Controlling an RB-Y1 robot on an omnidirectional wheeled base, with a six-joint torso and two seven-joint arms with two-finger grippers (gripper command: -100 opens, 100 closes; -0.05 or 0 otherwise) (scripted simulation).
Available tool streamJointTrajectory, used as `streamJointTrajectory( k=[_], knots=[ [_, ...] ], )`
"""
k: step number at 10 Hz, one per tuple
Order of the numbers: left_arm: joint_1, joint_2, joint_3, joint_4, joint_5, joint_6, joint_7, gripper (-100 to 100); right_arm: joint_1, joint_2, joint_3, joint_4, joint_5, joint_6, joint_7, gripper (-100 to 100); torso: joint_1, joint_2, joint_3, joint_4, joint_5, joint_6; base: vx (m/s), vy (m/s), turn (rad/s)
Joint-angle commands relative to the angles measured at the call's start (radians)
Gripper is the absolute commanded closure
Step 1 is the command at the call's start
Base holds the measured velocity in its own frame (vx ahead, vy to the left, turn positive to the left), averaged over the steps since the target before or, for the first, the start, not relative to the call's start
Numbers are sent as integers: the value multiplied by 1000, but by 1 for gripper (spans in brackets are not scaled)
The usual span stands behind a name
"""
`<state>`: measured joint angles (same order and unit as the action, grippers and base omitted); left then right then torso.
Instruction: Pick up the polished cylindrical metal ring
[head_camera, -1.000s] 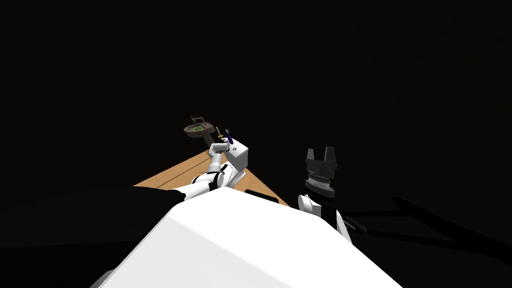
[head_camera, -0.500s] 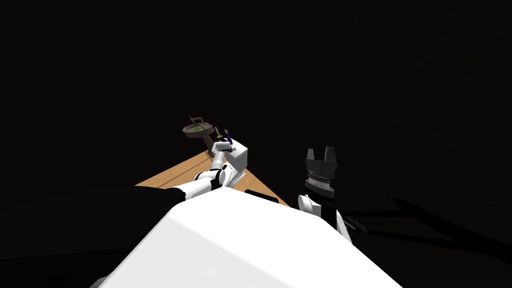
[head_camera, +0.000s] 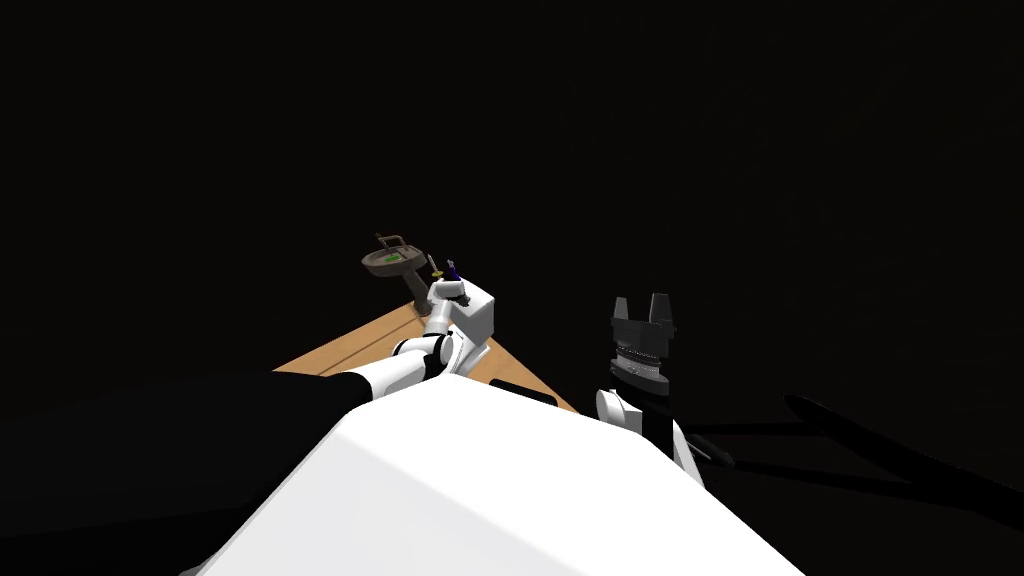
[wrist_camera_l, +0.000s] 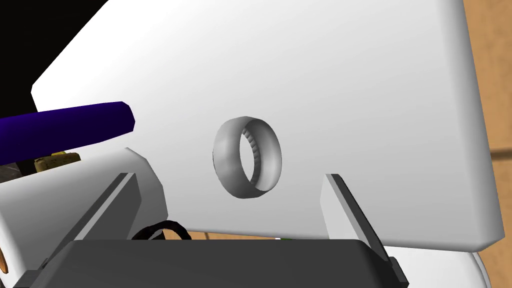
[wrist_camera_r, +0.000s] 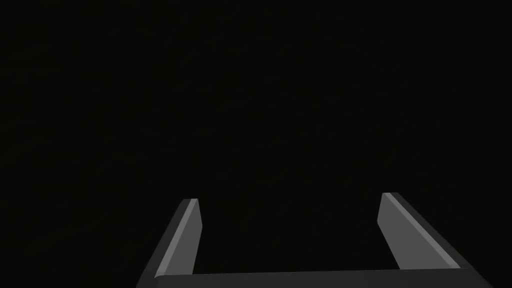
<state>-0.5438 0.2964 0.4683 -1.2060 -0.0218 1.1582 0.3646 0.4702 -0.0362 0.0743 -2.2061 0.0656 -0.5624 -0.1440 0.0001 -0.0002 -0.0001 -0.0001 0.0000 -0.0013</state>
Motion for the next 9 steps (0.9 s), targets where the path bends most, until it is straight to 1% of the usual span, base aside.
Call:
streamJointTrajectory(
  k=[1, 2, 5, 6, 7, 9],
  knots=[
    [0, 0, 0, 0, 0, 0, 0, 0, 0, 0, 0, 0, 0, 0, 0, 0, 0, 0, 0, 0, 0, 0, 0, 0, 0],
    [-7, -5, -5, 28, -10, -24, 11, -100, 0, 0, 0, 0, 0, 0, 0, 0, 0, 0, 0, 0, 0, 0, 6, 24, -14],
    [-20, -14, -14, 84, -30, -71, 34, -100, 0, 0, 0, 0, 0, 0, 0, 0, 3, 0, 0, 0, 1, 0, 9, 45, -17],
    [-18, -13, -13, 73, -26, -61, 29, -100, 0, 0, 0, 0, 0, 0, 0, 0, 4, 0, 0, 0, 1, 0, 2, 21, -5],
    [-18, -13, -13, 75, -27, -64, 31, 100, 0, 0, 0, 0, 0, 0, 0, 0, 3, -1, -1, -1, 1, 0, 0, 0, 0],
    [-18, -13, -13, 75, -27, -64, 31, 100, 0, 0, 0, 0, 0, 0, 0, 0, 2, -2, -1, -1, 1, 0, 0, 0, 0]
  ],
)
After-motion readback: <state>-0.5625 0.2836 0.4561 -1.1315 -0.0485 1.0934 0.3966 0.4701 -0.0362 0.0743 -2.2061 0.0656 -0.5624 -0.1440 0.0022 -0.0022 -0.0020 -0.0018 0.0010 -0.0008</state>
